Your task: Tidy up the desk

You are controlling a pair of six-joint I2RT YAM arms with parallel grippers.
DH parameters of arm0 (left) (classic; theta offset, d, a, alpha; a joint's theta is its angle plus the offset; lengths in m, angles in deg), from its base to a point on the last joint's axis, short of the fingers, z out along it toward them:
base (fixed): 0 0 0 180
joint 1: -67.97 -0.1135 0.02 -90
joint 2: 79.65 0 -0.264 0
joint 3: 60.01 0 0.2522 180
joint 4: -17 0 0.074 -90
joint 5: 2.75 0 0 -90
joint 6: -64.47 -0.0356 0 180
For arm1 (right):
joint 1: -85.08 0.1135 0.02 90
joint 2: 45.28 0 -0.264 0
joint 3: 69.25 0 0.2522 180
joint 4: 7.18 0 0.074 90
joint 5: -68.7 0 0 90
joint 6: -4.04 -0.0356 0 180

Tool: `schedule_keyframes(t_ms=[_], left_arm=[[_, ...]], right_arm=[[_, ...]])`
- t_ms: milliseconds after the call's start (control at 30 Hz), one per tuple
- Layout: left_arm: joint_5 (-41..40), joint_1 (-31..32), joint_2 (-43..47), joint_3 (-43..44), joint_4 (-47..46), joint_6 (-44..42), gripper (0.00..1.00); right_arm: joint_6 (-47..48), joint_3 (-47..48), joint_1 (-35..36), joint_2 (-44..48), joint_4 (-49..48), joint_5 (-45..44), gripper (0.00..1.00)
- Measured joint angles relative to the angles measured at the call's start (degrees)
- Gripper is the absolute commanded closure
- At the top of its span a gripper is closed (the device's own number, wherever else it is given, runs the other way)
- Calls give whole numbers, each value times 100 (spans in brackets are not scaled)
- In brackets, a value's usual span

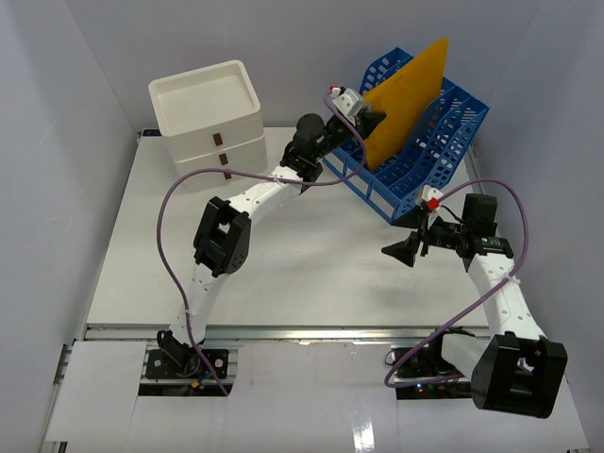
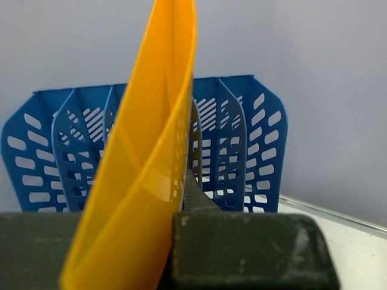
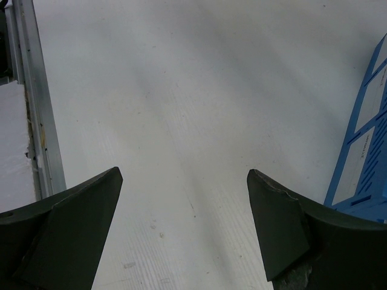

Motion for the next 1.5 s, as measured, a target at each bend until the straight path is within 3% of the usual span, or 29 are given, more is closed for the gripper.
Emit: schedule_keyframes(t_ms=[367,500,600,700,833,1000,1167,1500], left_arm=[[15,0,-79,-373,-290,49,98],[27,0,-9,-756,-304,16,82],[36,0,5,-907,-182,36,58],[37,4,5,-900,-24,85,28],[-49,32,1,-504,323,68,12],[-178,121,9,109,532,-4,4],[-301,181,388,46,801,-100,2],[-642,191,3550,-2861,978,-333,2]], right_arm=[[-63,-29,-16,-40,-12,30,10],[-82,-29,-16,-40,-34,33,10],[-91,-30,-16,-40,-42,33,10],[-105,-31,-16,-40,-44,28,10],[-110,-38,-21,-42,-49,21,10],[-125,-38,-31,-48,-106,-16,10],[-241,-46,-54,-64,-216,-109,10],[-630,-188,-93,-42,-492,-376,10]])
